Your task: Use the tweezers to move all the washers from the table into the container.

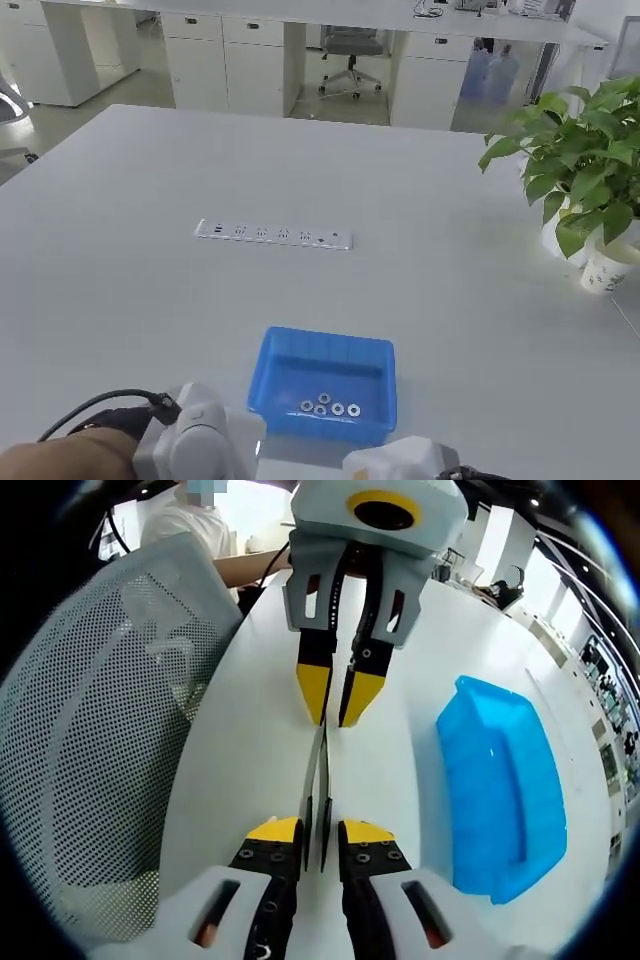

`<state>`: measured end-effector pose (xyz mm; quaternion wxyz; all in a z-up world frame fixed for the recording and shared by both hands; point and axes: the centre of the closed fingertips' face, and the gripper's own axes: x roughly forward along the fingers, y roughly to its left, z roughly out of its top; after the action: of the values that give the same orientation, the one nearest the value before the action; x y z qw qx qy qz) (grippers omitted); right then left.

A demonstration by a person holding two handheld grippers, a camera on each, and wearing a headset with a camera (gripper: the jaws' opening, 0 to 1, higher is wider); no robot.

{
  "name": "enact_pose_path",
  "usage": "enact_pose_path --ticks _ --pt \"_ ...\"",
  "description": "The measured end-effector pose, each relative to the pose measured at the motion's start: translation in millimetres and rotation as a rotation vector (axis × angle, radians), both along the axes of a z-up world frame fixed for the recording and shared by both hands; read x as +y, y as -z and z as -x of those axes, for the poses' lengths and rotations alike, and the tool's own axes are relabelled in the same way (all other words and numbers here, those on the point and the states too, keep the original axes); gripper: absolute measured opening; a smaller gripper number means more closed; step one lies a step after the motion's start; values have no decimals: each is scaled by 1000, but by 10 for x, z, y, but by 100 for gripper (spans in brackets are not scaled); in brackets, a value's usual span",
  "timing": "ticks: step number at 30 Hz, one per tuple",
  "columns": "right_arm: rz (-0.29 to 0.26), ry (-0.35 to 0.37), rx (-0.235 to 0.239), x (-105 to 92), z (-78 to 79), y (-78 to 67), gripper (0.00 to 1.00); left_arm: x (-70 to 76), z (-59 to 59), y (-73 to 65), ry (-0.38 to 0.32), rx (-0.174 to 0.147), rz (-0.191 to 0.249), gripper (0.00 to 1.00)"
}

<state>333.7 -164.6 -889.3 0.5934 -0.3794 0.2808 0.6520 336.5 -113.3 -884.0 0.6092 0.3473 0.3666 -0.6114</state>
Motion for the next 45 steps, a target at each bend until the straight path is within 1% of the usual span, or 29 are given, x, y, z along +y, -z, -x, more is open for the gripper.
enact_pose_path --ticks 5,6,8,9,12,15,16,18,21,24,25,26,27,28,29,30,33,35,36,38,39,40,41,43,45 --pt "-5 13 1 -12 -12 -29 20 20 -2 -26 -10 -4 9 18" --pt "-10 23 5 -18 -21 -56 20 24 -3 -38 -13 -6 14 18" --pt "-19 38 0 -26 -49 -113 21 38 -10 -74 -30 -7 25 22" --pt "-23 46 3 -29 -57 -134 23 47 -27 -100 -44 -17 34 24" --pt "-40 78 -2 -54 -104 -214 26 77 -24 -146 -59 -20 47 26" --pt "-68 134 1 -89 -156 -298 29 124 -33 -193 -90 -28 66 29" --pt "-71 139 -4 -103 -167 -312 30 141 -45 -212 -109 -34 75 30" --pt "-75 158 -6 -150 -181 -346 31 162 -41 -253 -134 -36 96 32" --pt "-103 217 -9 -221 -244 -420 35 180 -30 -311 -169 -37 126 35" --pt "-137 264 -11 -288 -292 -496 40 195 -31 -374 -215 -39 172 40" --pt "-152 268 -11 -310 -297 -526 40 200 -31 -392 -225 -39 183 41" --pt "-154 276 -10 -330 -300 -538 41 195 -36 -423 -248 -40 207 41" --pt "-162 289 -9 -356 -303 -557 43 194 -37 -445 -264 -38 221 42" --pt "-172 298 -15 -375 -310 -574 44 193 -38 -472 -276 -41 240 43" --pt "-181 309 -18 -397 -312 -591 45 195 -41 -480 -280 -45 244 45" --pt "-188 318 -15 -412 -312 -601 47 201 -47 -503 -299 -51 260 45" --pt "-212 354 -23 -457 -335 -634 53 207 -51 -559 -338 -56 302 47" --pt "-231 375 -30 -481 -348 -664 55 216 -79 -595 -371 -66 332 49" --pt "-239 387 -32 -496 -353 -676 57 221 -97 -623 -384 -78 347 51" --pt "-251 404 -39 -524 -362 -692 61 227 -111 -664 -406 -82 372 54" --pt "-265 423 -46 -545 -376 -713 64 232 -129 -693 -416 -96 391 55" --pt "-280 436 -51 -555 -387 -732 66 238 -135 -707 -421 -105 400 57" --pt "-288 443 -47 -564 -382 -740 67 247 -134 -720 -431 -107 409 59" --pt "-304 455 -54 -585 -380 -761 70 265 -131 -721 -439 -113 417 60" --pt "-328 481 -64 -618 -389 -788 76 273 -132 -743 -450 -128 433 65"
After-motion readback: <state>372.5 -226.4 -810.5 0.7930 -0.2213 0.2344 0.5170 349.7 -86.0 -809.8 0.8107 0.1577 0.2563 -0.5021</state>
